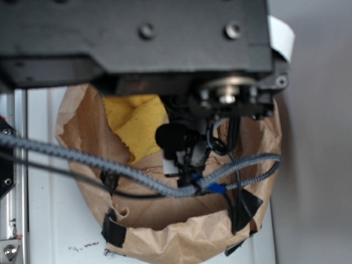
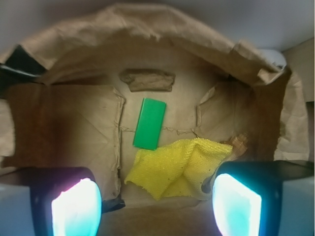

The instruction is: Grab the green block.

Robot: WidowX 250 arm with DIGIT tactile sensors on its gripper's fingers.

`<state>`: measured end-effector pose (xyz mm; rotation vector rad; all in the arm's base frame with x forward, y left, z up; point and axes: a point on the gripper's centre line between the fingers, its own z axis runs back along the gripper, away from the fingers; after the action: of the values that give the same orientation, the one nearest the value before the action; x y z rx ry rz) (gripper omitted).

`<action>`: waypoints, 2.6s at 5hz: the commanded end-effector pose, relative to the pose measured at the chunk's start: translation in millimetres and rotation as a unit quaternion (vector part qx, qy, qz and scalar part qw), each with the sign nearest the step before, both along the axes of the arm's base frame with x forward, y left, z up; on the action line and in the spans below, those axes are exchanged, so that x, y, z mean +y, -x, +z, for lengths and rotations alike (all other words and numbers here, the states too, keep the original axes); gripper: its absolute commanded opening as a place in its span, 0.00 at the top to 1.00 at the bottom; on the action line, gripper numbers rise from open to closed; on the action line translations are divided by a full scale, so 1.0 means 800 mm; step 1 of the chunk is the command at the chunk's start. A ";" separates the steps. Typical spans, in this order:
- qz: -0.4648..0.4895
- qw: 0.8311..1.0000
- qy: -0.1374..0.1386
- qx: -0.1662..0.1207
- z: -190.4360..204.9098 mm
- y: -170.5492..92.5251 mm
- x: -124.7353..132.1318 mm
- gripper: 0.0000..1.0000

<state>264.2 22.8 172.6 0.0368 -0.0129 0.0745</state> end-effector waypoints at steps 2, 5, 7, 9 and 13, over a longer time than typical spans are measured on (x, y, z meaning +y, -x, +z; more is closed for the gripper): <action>-0.013 0.999 -0.019 -0.028 -0.041 -0.017 0.028 0.00; -0.021 1.000 -0.021 0.002 -0.137 -0.020 0.041 0.00; 0.050 0.998 0.026 0.022 -0.132 -0.043 0.033 0.00; 0.109 0.993 0.040 0.033 -0.123 -0.068 0.020 0.00; 0.074 0.995 -0.024 0.069 -0.198 -0.047 0.007 0.00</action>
<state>306.5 37.2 17.1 0.0800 0.1048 0.2711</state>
